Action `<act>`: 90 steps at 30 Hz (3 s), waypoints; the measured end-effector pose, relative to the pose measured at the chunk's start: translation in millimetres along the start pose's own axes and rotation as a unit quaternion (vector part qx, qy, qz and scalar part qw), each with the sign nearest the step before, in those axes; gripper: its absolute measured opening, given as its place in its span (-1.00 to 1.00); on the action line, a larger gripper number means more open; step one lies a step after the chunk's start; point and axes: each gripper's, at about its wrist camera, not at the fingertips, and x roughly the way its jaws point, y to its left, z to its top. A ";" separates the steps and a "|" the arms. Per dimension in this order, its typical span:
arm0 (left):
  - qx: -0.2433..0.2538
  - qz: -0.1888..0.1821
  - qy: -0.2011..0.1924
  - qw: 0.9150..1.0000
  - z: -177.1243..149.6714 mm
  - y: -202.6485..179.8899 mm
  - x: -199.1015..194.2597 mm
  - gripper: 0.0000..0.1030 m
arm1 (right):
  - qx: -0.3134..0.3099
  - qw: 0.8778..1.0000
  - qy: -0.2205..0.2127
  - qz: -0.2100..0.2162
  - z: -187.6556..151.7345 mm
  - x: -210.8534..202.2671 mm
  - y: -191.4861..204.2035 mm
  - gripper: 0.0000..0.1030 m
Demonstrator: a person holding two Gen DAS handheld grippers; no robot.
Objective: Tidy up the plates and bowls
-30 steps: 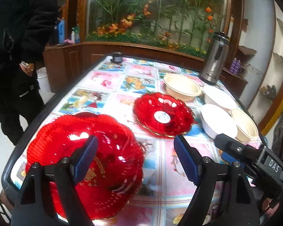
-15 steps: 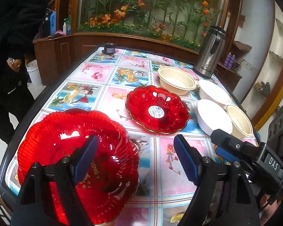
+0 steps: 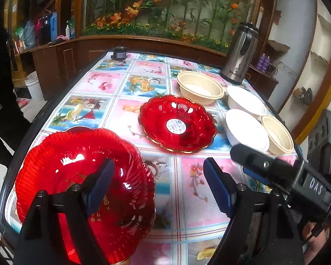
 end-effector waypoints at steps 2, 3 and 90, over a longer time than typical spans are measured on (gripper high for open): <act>-0.006 0.000 -0.006 1.000 0.9 2.2 -4.5 0.60 | 0.007 1.000 -0.002 0.000 0.8 0.2 -0.6 0.95; -0.009 0.000 -0.009 1.000 1.8 3.9 -7.0 0.60 | 0.009 1.000 -0.003 0.005 1.7 0.2 -0.5 0.95; -0.071 0.042 0.206 0.975 104.5 23.8 128.1 -0.69 | 0.114 0.988 0.097 -0.045 73.6 88.7 -45.1 -0.84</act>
